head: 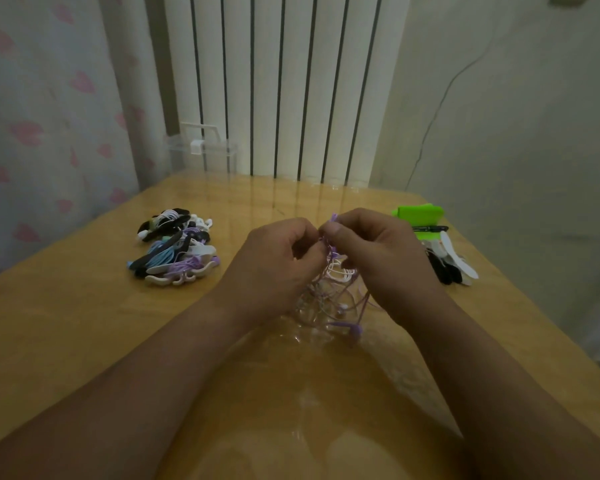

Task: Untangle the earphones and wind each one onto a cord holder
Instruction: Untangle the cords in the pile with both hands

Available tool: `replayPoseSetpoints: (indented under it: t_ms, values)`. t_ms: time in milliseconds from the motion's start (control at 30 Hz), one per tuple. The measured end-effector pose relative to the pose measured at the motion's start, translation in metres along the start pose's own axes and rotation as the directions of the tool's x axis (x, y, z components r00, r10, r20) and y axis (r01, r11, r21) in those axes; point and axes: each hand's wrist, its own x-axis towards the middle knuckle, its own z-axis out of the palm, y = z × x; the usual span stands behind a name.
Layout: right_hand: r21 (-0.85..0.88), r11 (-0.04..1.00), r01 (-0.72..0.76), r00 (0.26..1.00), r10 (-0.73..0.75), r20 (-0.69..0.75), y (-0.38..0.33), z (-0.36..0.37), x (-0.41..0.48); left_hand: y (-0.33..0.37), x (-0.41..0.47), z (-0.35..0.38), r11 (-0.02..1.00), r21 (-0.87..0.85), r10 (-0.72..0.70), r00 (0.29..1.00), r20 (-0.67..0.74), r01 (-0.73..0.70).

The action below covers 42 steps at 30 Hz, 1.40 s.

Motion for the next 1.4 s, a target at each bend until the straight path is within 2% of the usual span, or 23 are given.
replayPoseSetpoints:
  t_ms: [100, 167, 267, 333, 400, 500, 600, 667, 767, 833, 933, 1100, 1233, 1333, 1400]
  values:
    - [-0.016, 1.000, -0.012, 1.000, 0.012, 0.001, 0.004, 0.003, -0.001, -0.002, -0.001, 0.000, 0.997, 0.083, 0.001, 0.999, -0.050, 0.003]
    - [-0.091, 0.996, 0.010, 1.000, -0.009, 0.007, 0.005, 0.008, -0.002, -0.003, -0.002, -0.001, 0.982, 0.191, 0.010, 0.997, -0.074, 0.005]
    - [-0.206, 0.978, 0.038, 0.999, -0.042, -0.015, 0.006, 0.013, -0.004, 0.000, -0.001, -0.003, 0.927, 0.375, 0.006, 0.999, -0.052, 0.014]
    - [-0.235, 0.971, 0.034, 0.999, -0.038, -0.014, 0.005, 0.013, -0.003, 0.002, 0.000, -0.004, 0.904, 0.427, 0.001, 0.999, -0.035, 0.014]
    - [-0.238, 0.970, 0.041, 0.999, -0.038, 0.014, 0.004, 0.012, -0.004, 0.002, 0.000, -0.004, 0.931, 0.364, -0.021, 0.999, -0.048, 0.038]
    - [-0.163, 0.985, 0.048, 0.998, -0.042, 0.038, 0.002, 0.011, -0.005, 0.006, 0.000, -0.006, 0.988, 0.087, -0.121, 0.987, -0.110, 0.131]
    - [-0.012, 1.000, 0.006, 0.998, -0.005, 0.058, 0.002, 0.011, -0.005, 0.010, 0.002, -0.008, 0.960, -0.188, -0.227, 0.969, -0.096, 0.207]
    - [0.094, 0.994, -0.051, 0.997, 0.046, 0.056, 0.001, 0.011, -0.004, 0.010, 0.002, -0.007, 0.943, -0.258, -0.244, 0.965, -0.099, 0.212]
    - [0.203, 0.971, -0.123, 0.992, 0.116, 0.045, 0.000, 0.012, -0.003, 0.009, -0.001, -0.005, 0.962, -0.221, -0.192, 0.972, -0.138, 0.159]
    - [0.203, 0.969, -0.142, 0.990, 0.136, 0.043, 0.000, 0.011, -0.002, 0.009, -0.003, -0.004, 0.984, -0.151, -0.123, 0.979, -0.160, 0.099]
    - [0.138, 0.980, -0.141, 0.990, 0.136, 0.046, 0.002, 0.011, -0.002, 0.007, -0.004, -0.003, 0.999, -0.034, -0.003, 0.983, -0.184, -0.003]
    - [0.019, 0.996, -0.083, 0.997, 0.083, 0.007, 0.003, 0.010, -0.001, 0.005, -0.004, -0.003, 1.000, 0.017, 0.022, 0.986, -0.167, -0.019]
    - [-0.149, 0.989, -0.007, 0.997, 0.018, 0.076, 0.001, 0.010, -0.003, -0.002, -0.001, -0.007, 0.975, 0.212, 0.100, 0.978, -0.183, -0.061]
    - [-0.178, 0.984, 0.018, 0.984, 0.015, 0.180, -0.002, 0.001, -0.004, -0.005, 0.004, -0.014, 0.982, 0.187, 0.052, 0.973, -0.227, -0.009]
    - [-0.138, 0.990, -0.004, 0.979, 0.032, 0.202, -0.002, -0.006, -0.001, -0.011, 0.010, -0.021, 0.992, 0.084, -0.062, 0.957, -0.285, 0.089]
